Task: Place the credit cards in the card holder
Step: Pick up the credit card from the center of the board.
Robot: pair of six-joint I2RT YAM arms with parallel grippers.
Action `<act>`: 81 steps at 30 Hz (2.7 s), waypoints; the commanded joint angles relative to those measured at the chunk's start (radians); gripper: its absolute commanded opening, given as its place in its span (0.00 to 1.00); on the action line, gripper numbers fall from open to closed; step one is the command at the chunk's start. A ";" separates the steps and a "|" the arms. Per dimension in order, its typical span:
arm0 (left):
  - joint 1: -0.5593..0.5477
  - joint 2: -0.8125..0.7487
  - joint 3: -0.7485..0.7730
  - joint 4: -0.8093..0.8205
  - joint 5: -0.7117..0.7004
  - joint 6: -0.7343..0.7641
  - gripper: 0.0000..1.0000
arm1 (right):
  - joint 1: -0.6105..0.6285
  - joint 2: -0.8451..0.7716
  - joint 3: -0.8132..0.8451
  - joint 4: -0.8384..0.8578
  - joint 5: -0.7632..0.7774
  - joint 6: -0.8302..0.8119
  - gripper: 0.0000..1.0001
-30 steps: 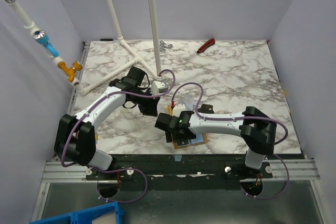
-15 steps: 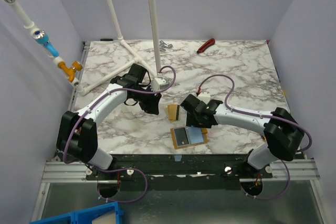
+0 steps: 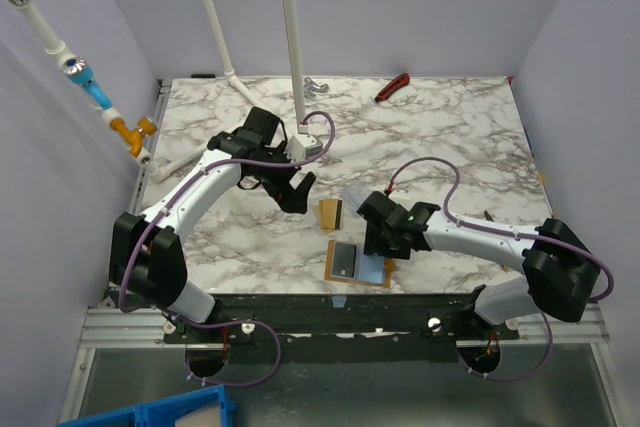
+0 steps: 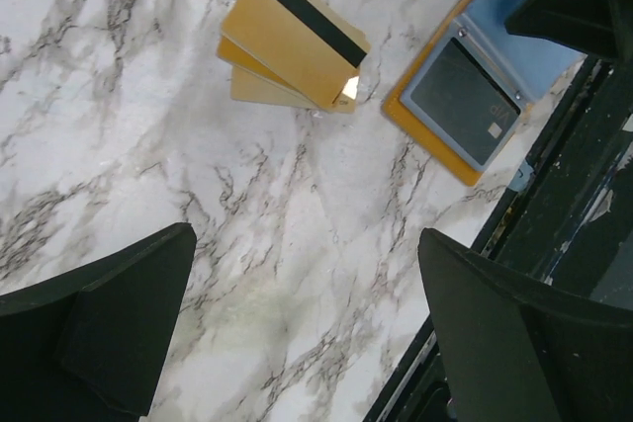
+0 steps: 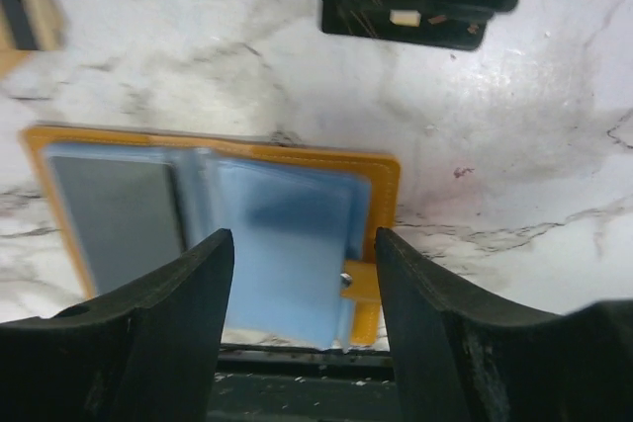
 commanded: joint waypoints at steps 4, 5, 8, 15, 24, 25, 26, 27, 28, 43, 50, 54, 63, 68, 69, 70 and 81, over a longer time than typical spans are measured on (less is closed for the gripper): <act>-0.011 -0.031 0.146 -0.167 -0.166 0.026 0.98 | -0.074 -0.046 0.212 -0.153 0.115 -0.075 0.73; -0.002 -0.034 0.155 -0.203 -0.140 0.049 0.98 | -0.099 -0.060 0.221 -0.148 0.112 -0.087 0.76; 0.013 -0.065 0.180 -0.261 -0.103 0.038 0.99 | -0.188 -0.119 0.210 -0.054 0.026 -0.154 0.85; 0.041 -0.253 0.149 -0.191 -0.522 -0.086 0.98 | -0.347 -0.104 0.146 0.148 -0.166 -0.230 1.00; 0.263 -0.213 0.077 -0.326 -0.416 -0.026 0.38 | -0.401 -0.042 0.154 0.215 -0.115 -0.251 0.95; 0.263 -0.224 0.073 -0.336 -0.405 -0.020 0.48 | -0.412 -0.036 0.148 0.218 -0.119 -0.251 0.95; 0.262 -0.247 0.073 -0.346 -0.396 -0.017 0.55 | -0.423 -0.032 0.143 0.219 -0.122 -0.253 0.95; 0.261 -0.262 0.076 -0.356 -0.400 -0.015 0.61 | -0.431 -0.028 0.135 0.224 -0.124 -0.253 0.95; 0.261 -0.274 0.080 -0.371 -0.401 -0.012 0.69 | -0.445 -0.023 0.125 0.228 -0.126 -0.250 0.95; -0.171 -0.093 0.172 -0.283 -0.411 0.019 0.99 | -0.669 0.083 -0.082 0.409 -0.433 -0.211 0.83; -0.260 0.215 0.427 -0.107 -0.236 0.077 0.91 | -0.681 0.095 -0.109 0.442 -0.486 -0.178 0.76; -0.300 0.354 0.508 -0.012 -0.217 0.076 0.84 | -0.694 0.059 -0.127 0.402 -0.472 -0.193 0.75; -0.396 0.527 0.570 0.180 -0.248 0.129 0.76 | -0.729 -0.011 -0.144 0.338 -0.435 -0.203 0.70; -0.399 0.618 0.628 0.198 -0.216 0.144 0.72 | -0.784 -0.056 -0.182 0.353 -0.482 -0.201 0.68; -0.398 0.625 0.626 0.203 -0.204 0.148 0.71 | -0.791 -0.061 -0.188 0.358 -0.493 -0.200 0.67; -0.399 0.630 0.623 0.206 -0.188 0.160 0.71 | -0.799 -0.065 -0.194 0.367 -0.506 -0.199 0.67; -0.462 0.678 0.598 0.244 -0.250 0.171 0.70 | -0.894 -0.060 -0.258 0.450 -0.657 -0.197 0.65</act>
